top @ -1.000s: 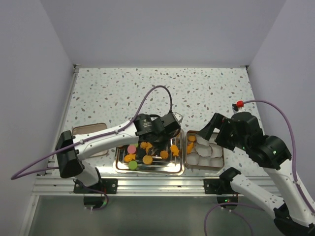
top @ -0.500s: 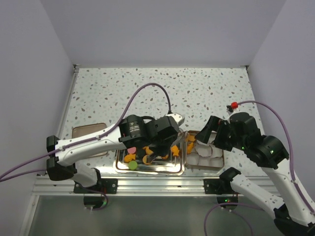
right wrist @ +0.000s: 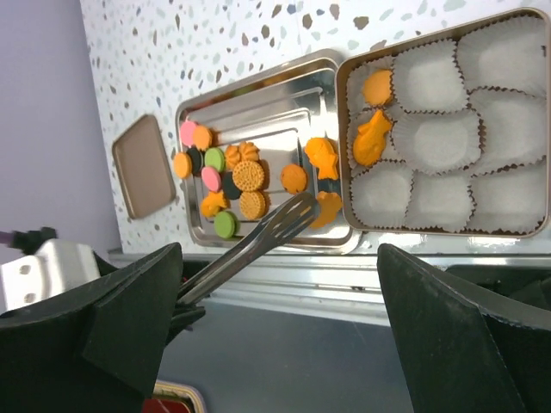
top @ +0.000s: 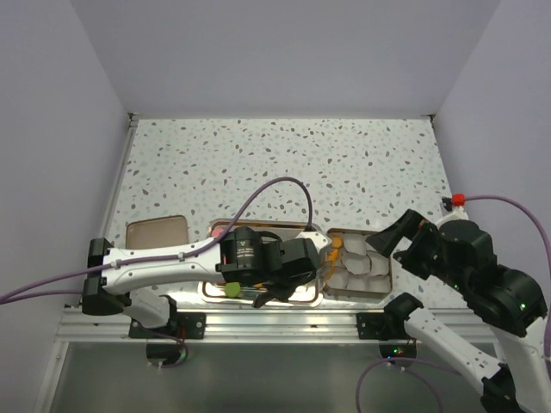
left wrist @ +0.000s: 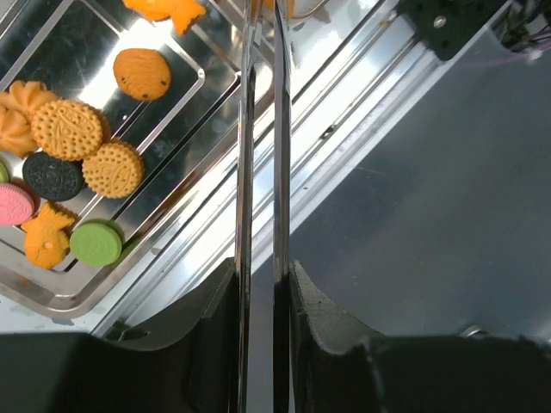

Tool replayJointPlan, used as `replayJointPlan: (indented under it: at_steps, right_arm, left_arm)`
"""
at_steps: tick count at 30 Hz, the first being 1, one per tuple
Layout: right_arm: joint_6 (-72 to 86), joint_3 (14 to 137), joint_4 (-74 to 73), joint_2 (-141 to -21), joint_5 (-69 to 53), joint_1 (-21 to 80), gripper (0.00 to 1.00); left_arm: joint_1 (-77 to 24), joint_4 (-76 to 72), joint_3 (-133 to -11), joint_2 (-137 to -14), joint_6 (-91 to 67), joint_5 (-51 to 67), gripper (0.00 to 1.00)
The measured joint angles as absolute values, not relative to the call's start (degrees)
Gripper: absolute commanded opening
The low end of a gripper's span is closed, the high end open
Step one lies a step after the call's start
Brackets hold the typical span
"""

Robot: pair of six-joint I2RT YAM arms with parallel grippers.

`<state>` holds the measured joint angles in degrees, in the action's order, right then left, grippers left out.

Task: Pack the cookies

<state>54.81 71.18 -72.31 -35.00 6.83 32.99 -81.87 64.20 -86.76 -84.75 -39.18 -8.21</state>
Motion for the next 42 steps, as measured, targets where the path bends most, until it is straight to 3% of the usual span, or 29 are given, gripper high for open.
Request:
replayJointPlan:
  at_steps: [20, 28, 37, 42]
  right_arm:
    - [65.8, 72.0, -76.8, -25.9, 15.6, 33.0, 0.99]
    - [65.8, 64.5, -77.2, -25.0, 15.5, 33.0, 0.99]
    - [62.9, 61.9, -77.2, -25.0, 15.6, 33.0, 0.99]
    - [59.9, 60.3, -77.1, -25.0, 15.5, 33.0, 0.99]
  left_arm:
    - [-81.9, 55.7, -77.3, -79.4, -33.3, -7.2, 0.14]
    - [-81.9, 55.5, -77.1, -84.1, -33.3, -7.2, 0.33]
    - [-81.9, 55.0, -77.8, -87.2, -33.3, -7.6, 0.43]
    - [-81.9, 55.0, -79.7, -89.8, -33.7, -7.7, 0.43]
